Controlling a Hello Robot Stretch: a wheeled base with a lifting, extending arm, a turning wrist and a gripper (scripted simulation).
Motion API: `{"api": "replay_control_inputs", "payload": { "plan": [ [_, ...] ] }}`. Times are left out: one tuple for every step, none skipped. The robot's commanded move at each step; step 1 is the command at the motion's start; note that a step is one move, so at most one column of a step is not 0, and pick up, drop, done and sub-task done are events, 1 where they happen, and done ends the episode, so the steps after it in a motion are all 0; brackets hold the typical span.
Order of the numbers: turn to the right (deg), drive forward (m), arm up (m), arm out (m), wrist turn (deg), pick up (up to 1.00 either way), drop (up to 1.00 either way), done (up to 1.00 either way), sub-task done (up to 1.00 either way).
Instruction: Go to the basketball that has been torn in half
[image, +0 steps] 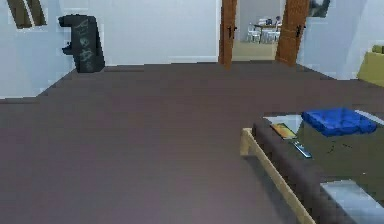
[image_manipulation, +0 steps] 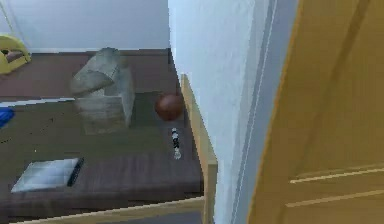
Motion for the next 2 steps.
{"api": "replay_control_inputs", "payload": {
  "plan": [
    [0.0,1.00,0.00,0.00,0.0,0.00,0.00,0.00,0.00],
    [-3.0,0.00,0.00,0.00,0.0,0.00,0.00,0.00,0.00]
  ]
}}
